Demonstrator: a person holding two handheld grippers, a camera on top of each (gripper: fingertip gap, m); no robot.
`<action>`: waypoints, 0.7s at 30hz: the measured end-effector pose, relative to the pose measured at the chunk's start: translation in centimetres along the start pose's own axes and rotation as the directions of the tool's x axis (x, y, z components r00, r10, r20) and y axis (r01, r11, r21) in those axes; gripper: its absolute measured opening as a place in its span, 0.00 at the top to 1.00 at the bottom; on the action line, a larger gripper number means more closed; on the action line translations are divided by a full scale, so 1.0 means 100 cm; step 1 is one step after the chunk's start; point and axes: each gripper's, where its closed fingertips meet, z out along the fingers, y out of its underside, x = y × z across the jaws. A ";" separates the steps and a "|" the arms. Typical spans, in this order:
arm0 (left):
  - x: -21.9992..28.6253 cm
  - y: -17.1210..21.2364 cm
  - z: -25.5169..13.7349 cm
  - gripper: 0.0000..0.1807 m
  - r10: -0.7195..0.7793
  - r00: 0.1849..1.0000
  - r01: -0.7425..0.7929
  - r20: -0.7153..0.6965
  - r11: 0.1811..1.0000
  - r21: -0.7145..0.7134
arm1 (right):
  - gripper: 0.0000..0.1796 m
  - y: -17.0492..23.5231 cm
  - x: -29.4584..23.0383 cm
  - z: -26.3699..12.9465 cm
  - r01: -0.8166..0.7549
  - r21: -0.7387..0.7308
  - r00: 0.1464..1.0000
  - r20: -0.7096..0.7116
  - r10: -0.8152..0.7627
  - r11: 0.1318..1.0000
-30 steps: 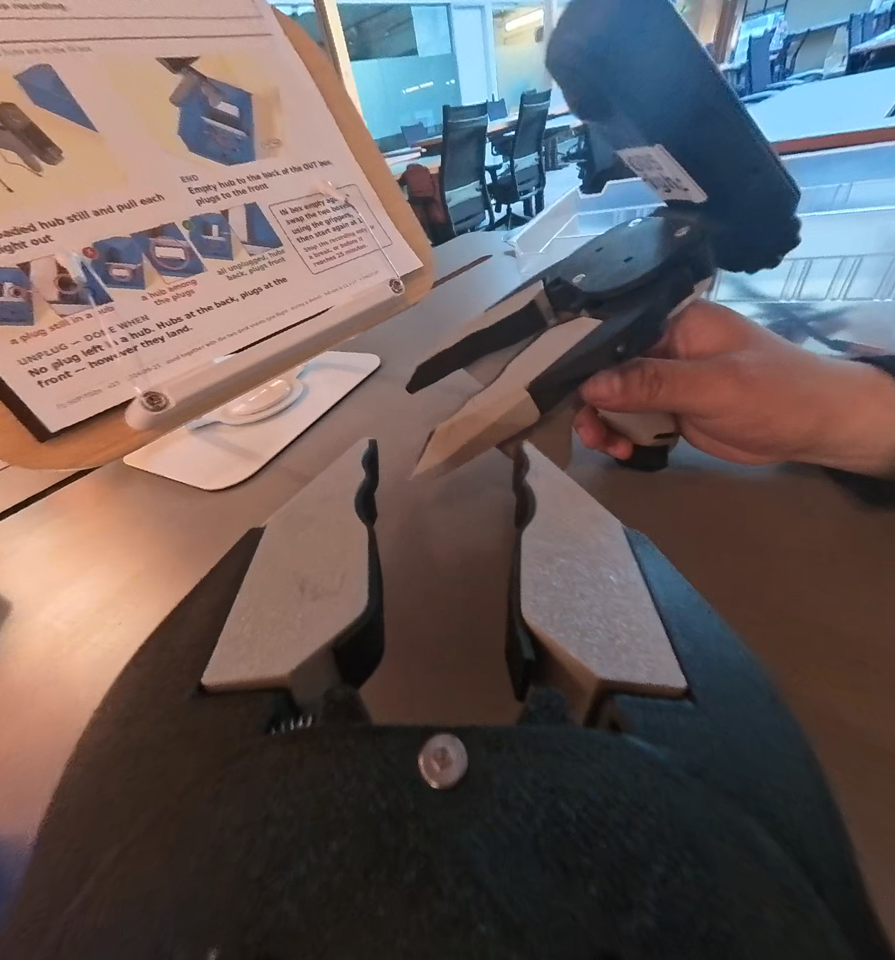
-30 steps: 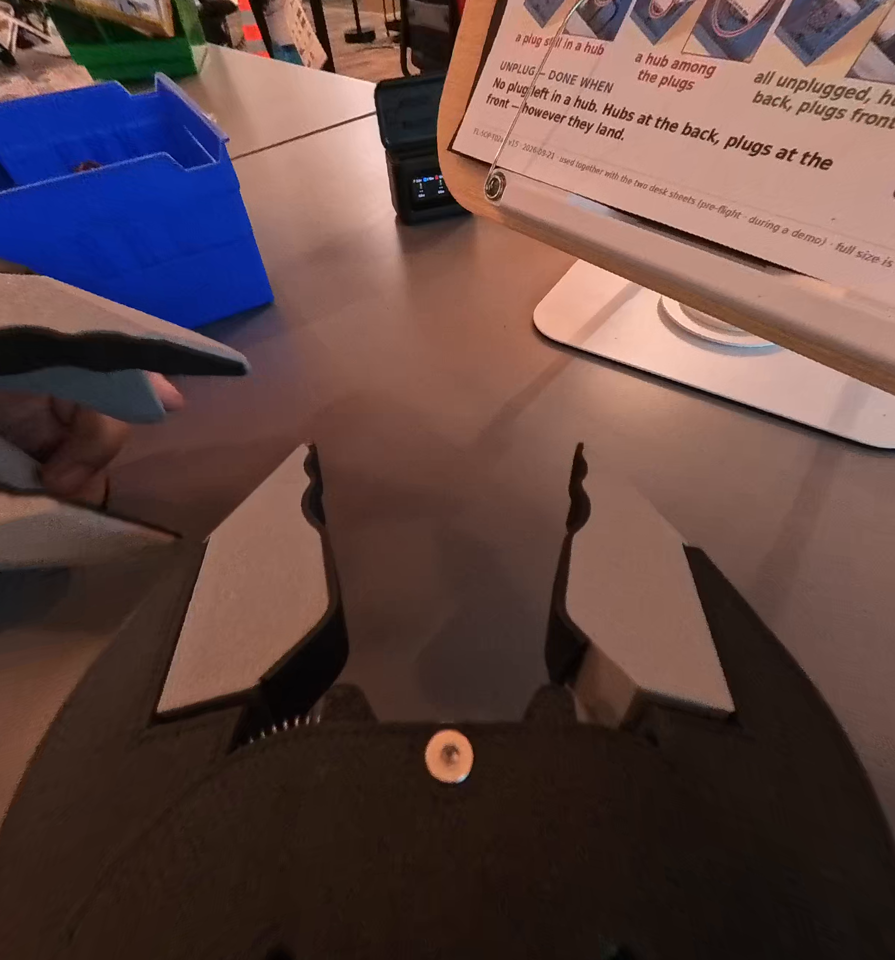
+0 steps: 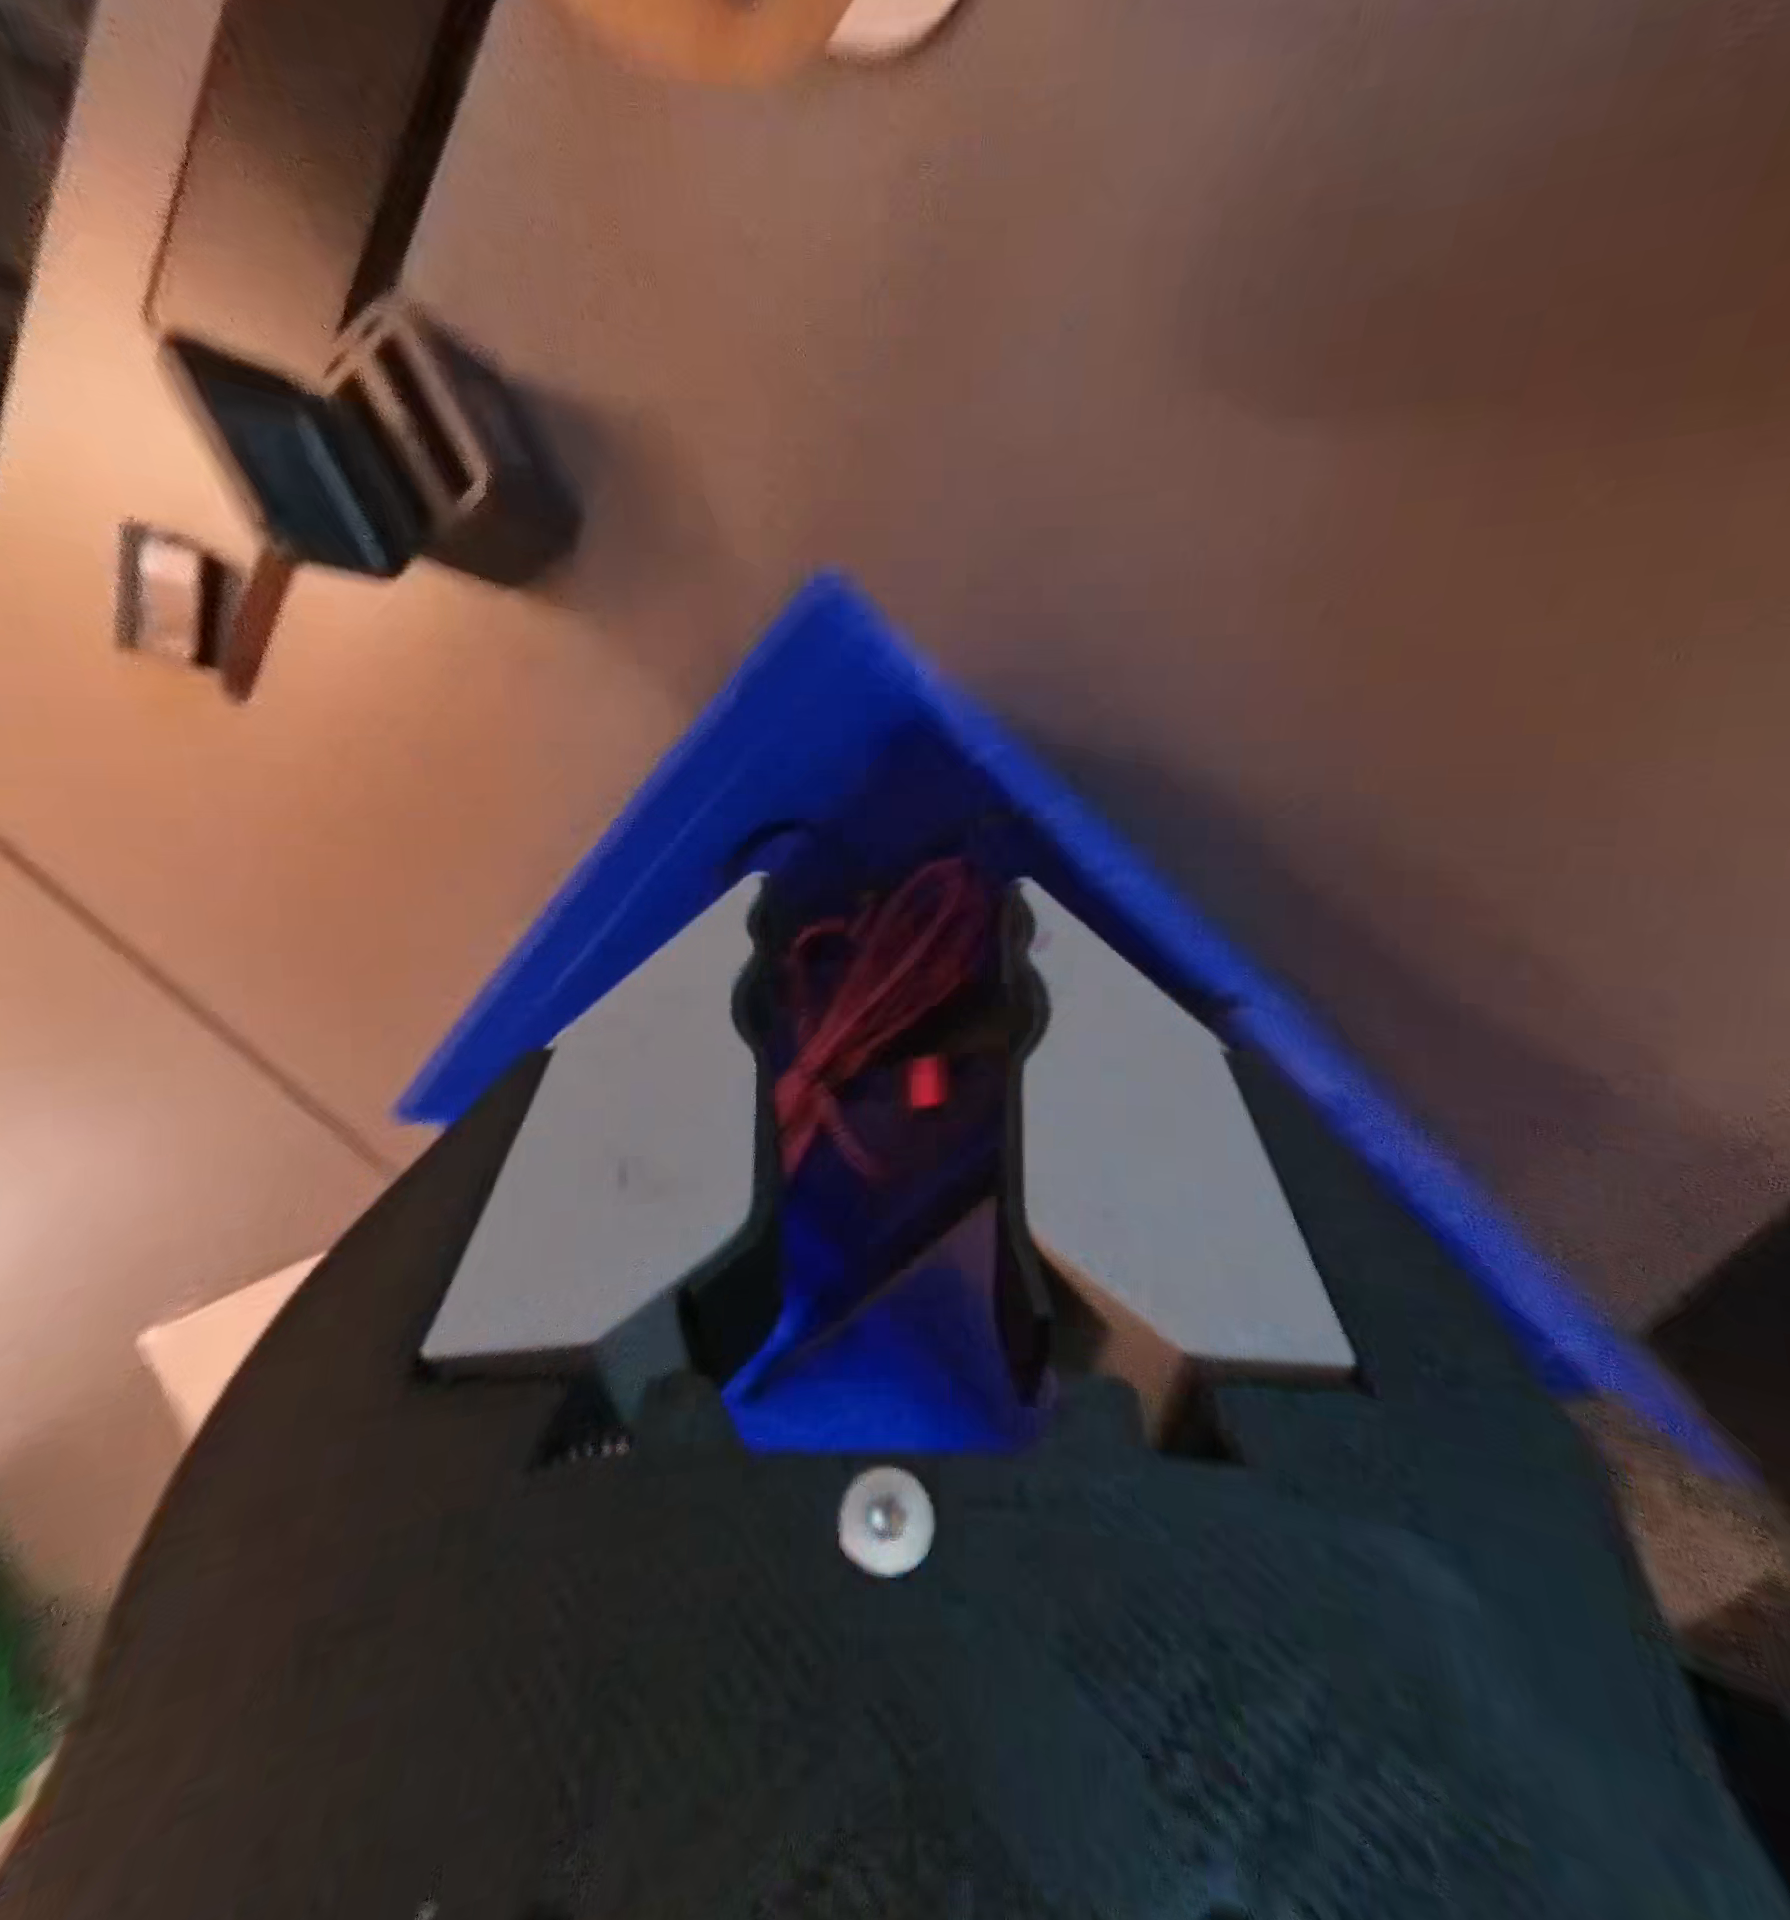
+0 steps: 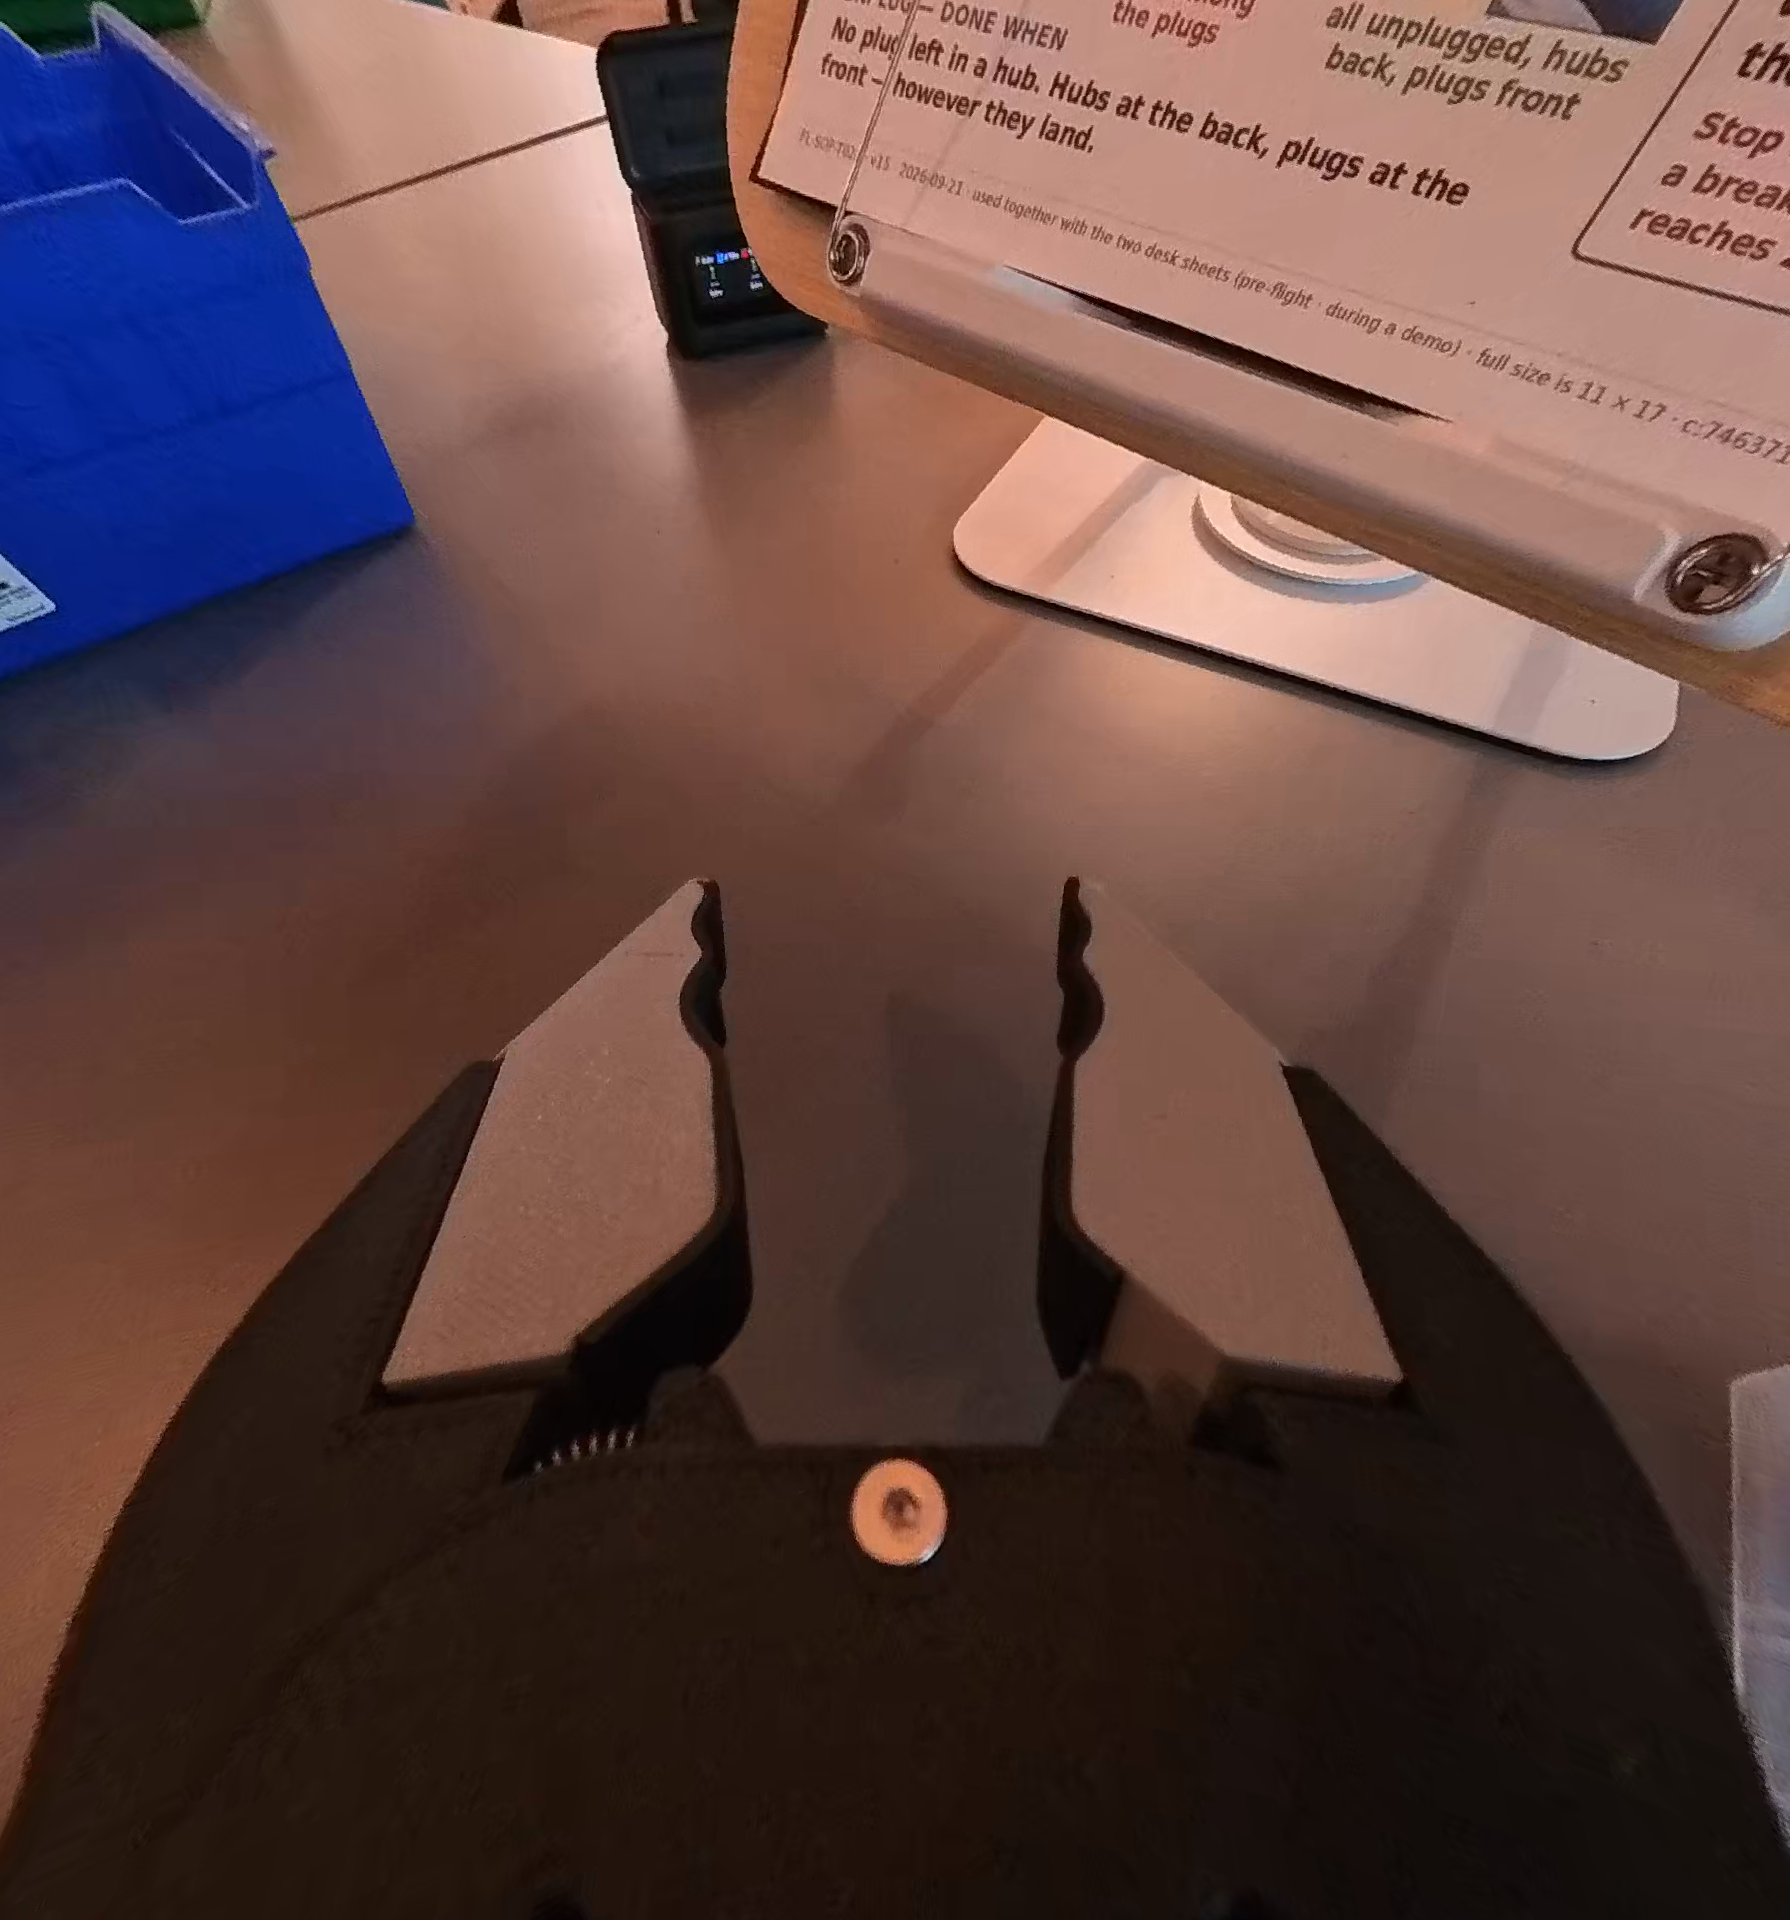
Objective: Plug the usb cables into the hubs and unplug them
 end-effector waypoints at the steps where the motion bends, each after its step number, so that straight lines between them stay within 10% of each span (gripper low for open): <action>1: -0.015 0.011 0.006 0.77 0.025 0.999 -0.024 0.040 0.999 -0.026 | 0.66 0.000 0.000 0.000 -0.002 -0.001 1.000 0.000 0.002 1.000; 10: -0.021 0.079 0.076 0.69 0.203 0.977 -0.212 -0.063 0.928 -0.305 | 0.66 0.001 -0.004 0.001 0.024 -0.012 1.000 0.014 -0.024 1.000; 15: -0.018 0.091 0.098 0.95 0.251 0.961 -0.276 -0.114 0.874 -0.401 | 0.67 0.001 -0.006 0.001 0.040 -0.011 0.999 0.014 -0.039 0.999; 21: -0.048 0.068 0.055 0.98 0.453 0.885 -0.371 0.105 0.823 -0.429 | 0.69 0.002 -0.009 0.002 0.046 -0.021 0.998 0.037 -0.045 0.999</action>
